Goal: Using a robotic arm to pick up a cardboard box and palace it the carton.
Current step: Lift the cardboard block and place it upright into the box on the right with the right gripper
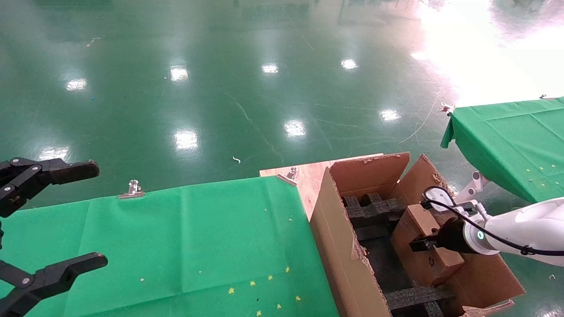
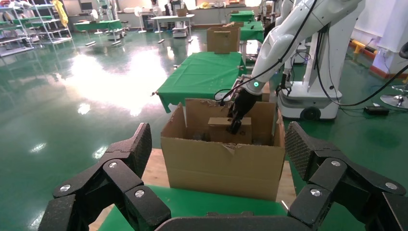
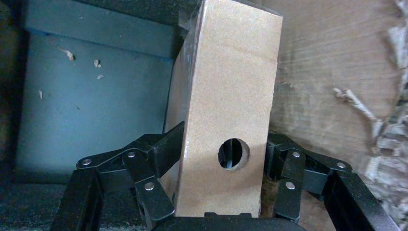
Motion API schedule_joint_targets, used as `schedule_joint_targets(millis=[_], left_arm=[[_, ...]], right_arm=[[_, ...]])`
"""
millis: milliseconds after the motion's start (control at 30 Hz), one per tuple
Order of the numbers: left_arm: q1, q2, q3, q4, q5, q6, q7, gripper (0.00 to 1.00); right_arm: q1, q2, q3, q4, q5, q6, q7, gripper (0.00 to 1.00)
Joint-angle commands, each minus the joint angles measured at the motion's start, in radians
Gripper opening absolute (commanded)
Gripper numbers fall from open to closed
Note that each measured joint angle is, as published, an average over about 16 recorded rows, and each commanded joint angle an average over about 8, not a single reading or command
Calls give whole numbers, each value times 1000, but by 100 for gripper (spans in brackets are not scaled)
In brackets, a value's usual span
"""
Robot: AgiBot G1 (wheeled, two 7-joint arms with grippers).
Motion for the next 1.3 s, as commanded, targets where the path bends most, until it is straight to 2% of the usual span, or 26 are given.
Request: schedule_joint_targets(millis=[33, 467, 500, 700, 733, 767, 1300], left_arm=[[0, 0, 0, 0, 0, 0, 0, 100], [0, 0, 0, 0, 0, 0, 0, 100], [0, 0, 0, 0, 0, 0, 0, 100], [0, 0, 0, 0, 0, 0, 0, 100], [0, 0, 0, 0, 0, 0, 0, 100], [0, 0, 0, 0, 0, 0, 0, 100], [0, 0, 0, 0, 0, 0, 0, 100]], right_arm=[[-8, -5, 0, -5, 5, 4, -8, 0], [-53, -33, 7, -57, 45, 28, -56, 1], [-55, -35, 8, -59, 48, 28, -59, 7], [-60, -38, 11, -66, 59, 31, -69, 81], [-60, -38, 11, -66, 60, 31, -69, 92], [-60, -38, 11, -66, 60, 31, -69, 98], [-54, -35, 11, -62, 55, 28, -67, 100]])
